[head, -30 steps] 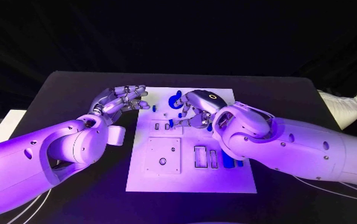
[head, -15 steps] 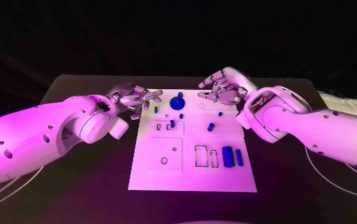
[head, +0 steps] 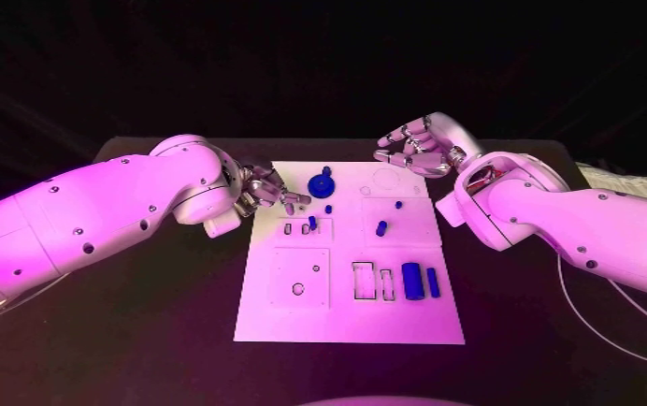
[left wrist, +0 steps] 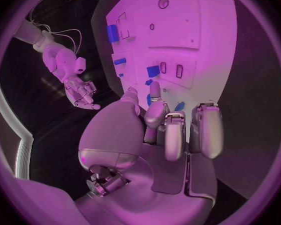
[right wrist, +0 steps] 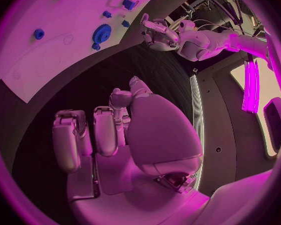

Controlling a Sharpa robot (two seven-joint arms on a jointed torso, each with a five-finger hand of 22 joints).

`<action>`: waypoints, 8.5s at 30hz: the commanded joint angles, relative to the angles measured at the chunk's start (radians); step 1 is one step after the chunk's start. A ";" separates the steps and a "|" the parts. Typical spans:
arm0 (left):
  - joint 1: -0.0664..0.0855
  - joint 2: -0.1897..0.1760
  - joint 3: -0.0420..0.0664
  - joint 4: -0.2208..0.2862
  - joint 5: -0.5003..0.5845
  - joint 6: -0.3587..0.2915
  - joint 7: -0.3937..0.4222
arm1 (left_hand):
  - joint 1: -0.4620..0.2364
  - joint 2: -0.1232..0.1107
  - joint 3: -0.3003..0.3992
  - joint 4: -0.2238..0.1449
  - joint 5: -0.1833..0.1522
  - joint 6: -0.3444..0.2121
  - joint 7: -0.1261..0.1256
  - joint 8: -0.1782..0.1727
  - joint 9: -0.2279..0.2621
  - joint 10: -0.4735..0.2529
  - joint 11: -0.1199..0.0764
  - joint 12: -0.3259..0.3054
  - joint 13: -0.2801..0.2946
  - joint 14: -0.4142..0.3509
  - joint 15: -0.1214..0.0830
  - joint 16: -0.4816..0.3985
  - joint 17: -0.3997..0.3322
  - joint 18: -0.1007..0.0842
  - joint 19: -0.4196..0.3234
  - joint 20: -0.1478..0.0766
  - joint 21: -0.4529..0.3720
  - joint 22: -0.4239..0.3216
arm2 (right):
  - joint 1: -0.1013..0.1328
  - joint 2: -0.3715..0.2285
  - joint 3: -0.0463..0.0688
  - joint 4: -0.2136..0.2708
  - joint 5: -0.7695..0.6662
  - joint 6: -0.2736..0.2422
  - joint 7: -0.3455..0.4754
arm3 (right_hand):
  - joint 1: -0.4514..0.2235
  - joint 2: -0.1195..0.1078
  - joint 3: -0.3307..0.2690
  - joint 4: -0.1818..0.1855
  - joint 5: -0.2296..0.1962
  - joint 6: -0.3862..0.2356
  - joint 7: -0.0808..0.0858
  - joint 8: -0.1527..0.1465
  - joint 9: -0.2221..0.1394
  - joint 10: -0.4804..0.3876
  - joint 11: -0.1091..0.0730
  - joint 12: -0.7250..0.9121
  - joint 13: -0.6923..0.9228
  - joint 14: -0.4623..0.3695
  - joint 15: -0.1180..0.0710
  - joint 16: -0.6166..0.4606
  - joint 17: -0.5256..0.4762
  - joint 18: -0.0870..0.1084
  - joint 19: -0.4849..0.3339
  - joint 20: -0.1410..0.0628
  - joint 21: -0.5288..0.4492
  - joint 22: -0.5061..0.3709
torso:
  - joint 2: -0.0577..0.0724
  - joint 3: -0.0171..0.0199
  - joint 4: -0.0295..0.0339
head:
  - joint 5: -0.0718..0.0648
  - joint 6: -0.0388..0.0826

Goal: Assemble the parts on the task board

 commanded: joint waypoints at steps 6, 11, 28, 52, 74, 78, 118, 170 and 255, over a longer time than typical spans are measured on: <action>0.006 0.070 -0.005 -0.065 -0.099 0.130 -0.085 | -0.048 0.018 -0.070 0.001 -0.067 -0.018 -0.008 0.040 0.072 0.014 -0.006 0.022 0.034 0.104 -0.010 0.003 0.263 -0.021 0.016 -0.005 0.021 0.079 | 0.000 0.004 -0.001 -0.006 0.012 0.010 -0.036 | -0.015 -0.003 -0.010 0.001 0.004 -0.010 0.004 -0.008 0.002 -0.017 0.003 -0.007 -0.004 0.054 0.004 -0.004 -0.011 0.002 0.038 -0.003 -0.001 0.178 | 0.001 -0.0012 -0.0012 | 0.006 -0.002; 0.007 0.102 -0.009 -0.093 -0.105 0.138 -0.088 | -0.059 0.017 -0.092 0.001 -0.069 -0.023 -0.010 0.049 0.089 0.016 -0.008 0.025 0.040 0.104 -0.013 0.003 0.263 -0.023 0.018 -0.008 0.025 0.086 | 0.000 0.007 -0.001 -0.008 0.010 0.015 -0.044 | -0.015 -0.003 -0.012 0.001 0.004 -0.012 0.004 -0.009 0.002 -0.020 0.003 -0.010 -0.005 0.053 0.004 -0.006 -0.014 0.002 0.037 -0.003 -0.002 0.176 | 0.002 -0.0020 -0.0013 | 0.005 -0.003; 0.005 0.167 -0.015 -0.150 -0.152 0.148 -0.092 | -0.022 0.038 -0.108 -0.004 -0.067 -0.038 -0.011 0.064 0.125 0.014 -0.010 0.023 0.042 0.104 -0.014 0.003 0.263 -0.022 0.016 -0.009 0.025 0.088 | 0.000 0.018 -0.002 -0.014 0.009 0.034 -0.058 | -0.015 -0.004 -0.014 0.001 0.005 -0.015 0.005 -0.011 0.002 -0.031 0.004 -0.035 -0.023 0.052 0.005 -0.011 -0.021 0.004 0.031 -0.002 -0.006 0.170 | 0.002 -0.0040 -0.0006 | 0.001 -0.008; -0.002 0.200 -0.016 -0.167 -0.163 0.156 -0.092 | 0.019 0.048 -0.109 -0.007 -0.065 -0.049 -0.010 0.070 0.151 0.013 -0.009 0.023 0.046 0.104 -0.013 0.003 0.263 -0.022 0.016 -0.008 0.025 0.090 | -0.002 0.031 -0.004 -0.023 0.009 0.037 -0.057 | -0.013 -0.002 -0.014 0.000 0.009 -0.016 0.005 -0.012 0.003 -0.039 0.004 -0.048 -0.031 0.051 0.005 -0.012 -0.022 0.005 0.030 -0.002 -0.007 0.168 | 0.001 -0.0035 0.0004 | -0.002 -0.020; -0.002 0.210 -0.016 -0.169 -0.160 0.193 -0.092 | 0.056 0.050 -0.106 -0.012 -0.065 -0.054 -0.011 0.077 0.174 0.014 -0.009 0.024 0.050 0.104 -0.013 0.003 0.263 -0.022 0.016 -0.007 0.026 0.093 | -0.003 0.038 -0.005 -0.027 0.013 0.039 -0.054 | -0.010 -0.001 -0.013 -0.001 0.013 -0.017 0.005 -0.013 0.003 -0.043 0.004 -0.053 -0.033 0.051 0.005 -0.014 -0.024 0.005 0.029 -0.002 -0.008 0.167 | 0.001 -0.0031 0.0010 | -0.003 -0.026; -0.002 0.210 -0.016 -0.169 -0.159 0.199 -0.093 | 0.068 0.049 -0.105 -0.014 -0.065 -0.055 -0.011 0.078 0.180 0.014 -0.009 0.023 0.050 0.104 -0.013 0.003 0.263 -0.022 0.016 -0.007 0.026 0.094 | -0.004 0.039 -0.006 -0.028 0.013 0.041 -0.054 | -0.010 -0.001 -0.013 -0.001 0.013 -0.017 0.005 -0.013 0.003 -0.043 0.004 -0.053 -0.033 0.051 0.005 -0.014 -0.024 0.005 0.029 -0.002 -0.008 0.167 | 0.001 -0.0032 0.0011 | -0.003 -0.026; -0.008 0.138 -0.017 -0.082 -0.128 0.037 -0.082 | 0.161 -0.128 0.680 -0.135 -0.038 -0.102 -0.009 0.064 0.309 0.000 -0.010 -0.034 0.019 0.104 -0.013 0.003 0.263 -0.018 0.007 -0.007 0.006 0.092 | -0.005 0.026 -0.013 -0.031 0.019 0.071 -0.064 | -0.010 0.000 -0.015 -0.001 0.018 -0.020 0.007 -0.015 0.004 -0.048 0.005 -0.059 -0.034 0.049 0.006 -0.018 -0.029 0.006 0.025 -0.001 -0.012 0.162 | 0.000 -0.0008 0.0047 | -0.003 -0.030; -0.072 0.089 -0.019 0.013 -0.307 0.065 -0.080 | 0.139 -0.143 0.709 -0.153 -0.040 -0.096 -0.013 0.071 0.323 0.011 -0.014 -0.023 0.029 0.104 -0.015 0.003 0.263 -0.022 0.016 -0.009 0.015 0.107 | -0.008 0.028 -0.019 -0.033 0.008 0.084 -0.059 | -0.015 0.002 -0.019 0.003 0.018 -0.022 0.008 -0.017 0.005 -0.052 0.007 -0.064 -0.036 0.049 0.007 -0.021 -0.032 0.009 0.019 0.000 -0.017 0.154 | -0.001 0.0004 0.0129 | -0.008 -0.037; -0.068 0.137 -0.010 -0.075 -0.269 0.070 -0.084 | -0.149 -0.148 0.368 -0.003 -0.046 -0.019 -0.038 0.100 0.354 0.044 -0.033 0.010 0.058 0.104 -0.032 0.003 0.263 -0.033 0.045 -0.025 0.041 0.159 | -0.007 0.030 -0.019 -0.034 0.020 0.103 -0.070 | -0.001 0.000 -0.035 -0.005 -0.010 -0.031 0.012 -0.021 0.013 -0.118 0.011 -0.203 -0.127 0.029 0.011 -0.089 -0.115 0.025 -0.030 0.004 -0.061 0.093 | -0.001 0.0005 0.0130 | -0.011 -0.015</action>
